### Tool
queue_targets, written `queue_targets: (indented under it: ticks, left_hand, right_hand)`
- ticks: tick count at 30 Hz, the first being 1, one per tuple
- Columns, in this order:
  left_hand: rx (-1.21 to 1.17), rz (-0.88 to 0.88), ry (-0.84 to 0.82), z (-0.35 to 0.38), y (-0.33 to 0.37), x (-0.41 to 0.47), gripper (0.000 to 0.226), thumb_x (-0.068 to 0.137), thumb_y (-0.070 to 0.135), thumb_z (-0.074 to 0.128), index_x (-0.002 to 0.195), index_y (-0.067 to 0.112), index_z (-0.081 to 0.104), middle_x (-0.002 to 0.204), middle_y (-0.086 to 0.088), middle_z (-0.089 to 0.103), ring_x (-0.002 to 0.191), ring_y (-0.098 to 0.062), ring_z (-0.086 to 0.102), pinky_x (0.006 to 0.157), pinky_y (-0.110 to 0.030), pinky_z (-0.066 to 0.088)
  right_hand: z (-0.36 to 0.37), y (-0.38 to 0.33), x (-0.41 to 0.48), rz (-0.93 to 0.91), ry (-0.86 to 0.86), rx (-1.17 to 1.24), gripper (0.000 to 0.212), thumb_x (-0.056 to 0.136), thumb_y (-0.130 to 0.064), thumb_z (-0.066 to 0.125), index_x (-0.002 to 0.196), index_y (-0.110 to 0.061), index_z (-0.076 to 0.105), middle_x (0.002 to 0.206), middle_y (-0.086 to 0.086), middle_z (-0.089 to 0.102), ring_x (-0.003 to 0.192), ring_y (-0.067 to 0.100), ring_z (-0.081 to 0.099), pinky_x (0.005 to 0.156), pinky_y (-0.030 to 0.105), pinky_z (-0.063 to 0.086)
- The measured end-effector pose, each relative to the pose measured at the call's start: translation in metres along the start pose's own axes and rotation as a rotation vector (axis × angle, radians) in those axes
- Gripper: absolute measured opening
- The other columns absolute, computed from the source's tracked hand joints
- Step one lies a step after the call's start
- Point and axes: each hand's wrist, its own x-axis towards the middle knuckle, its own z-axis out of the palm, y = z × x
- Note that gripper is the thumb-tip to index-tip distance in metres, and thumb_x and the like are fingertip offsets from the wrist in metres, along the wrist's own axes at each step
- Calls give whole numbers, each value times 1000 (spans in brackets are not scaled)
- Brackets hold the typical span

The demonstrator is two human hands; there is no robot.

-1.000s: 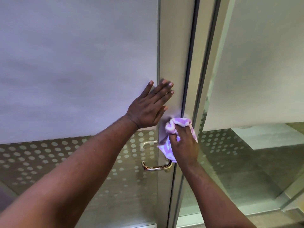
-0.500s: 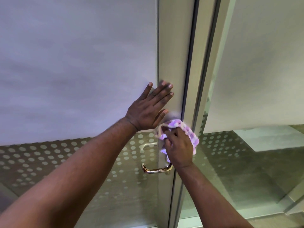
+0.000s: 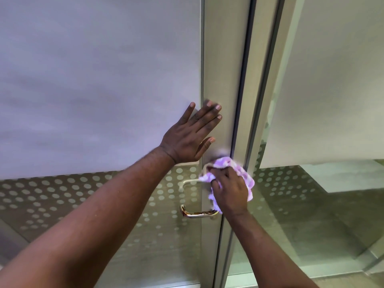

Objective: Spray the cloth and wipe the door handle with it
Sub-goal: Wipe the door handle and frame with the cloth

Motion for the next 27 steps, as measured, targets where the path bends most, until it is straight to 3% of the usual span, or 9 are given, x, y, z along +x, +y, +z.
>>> queue_targets:
  ticks: [3, 11, 15, 20, 24, 27]
  left_hand:
    - [-7, -2, 4, -1, 1, 0, 57, 108, 33, 45, 157, 4, 41, 166, -17, 36, 157, -33, 30, 130, -52, 4]
    - [-20, -5, -12, -1, 0, 1, 56, 109, 33, 41, 158, 4, 39, 167, -17, 34, 157, -33, 28, 130, -51, 0]
    - [-28, -3, -16, -2, 0, 1, 57, 110, 33, 40, 158, 4, 39, 168, -17, 33, 158, -32, 27, 130, -51, 0]
    - [-21, 3, -20, 0, 0, 1, 57, 110, 34, 40, 159, 4, 37, 168, -18, 32, 158, -33, 26, 130, -50, -1]
    - [-12, 3, -14, 2, -1, 0, 58, 110, 35, 40, 158, 4, 37, 168, -18, 33, 158, -33, 27, 130, -51, 0]
    - [-14, 2, -15, 2, -1, -1, 58, 110, 35, 41, 158, 4, 38, 167, -18, 33, 157, -33, 28, 129, -52, 1]
  right_hand:
    - [-4, 1, 18, 35, 113, 11, 35, 89, -22, 60, 121, -29, 72, 114, 2, 68, 97, 22, 62, 80, 36, 50]
    - [-2, 20, 2, -85, 67, -58, 39, 84, -16, 59, 119, -22, 74, 97, 9, 61, 80, 33, 63, 68, 45, 54]
    - [2, 27, -23, -83, -48, -50, 36, 85, -24, 56, 116, -22, 75, 99, 11, 64, 80, 34, 66, 66, 44, 55]
    - [4, 32, -43, 42, -259, 24, 38, 83, -25, 65, 119, -30, 75, 112, 4, 67, 94, 31, 66, 78, 42, 55]
    - [-2, 36, -48, 54, -383, 79, 44, 80, -15, 70, 119, -33, 75, 112, 0, 66, 96, 25, 65, 77, 33, 52]
    - [-7, 35, -53, 108, -499, 110, 53, 78, -9, 65, 122, -36, 73, 115, -3, 66, 102, 19, 65, 75, 22, 40]
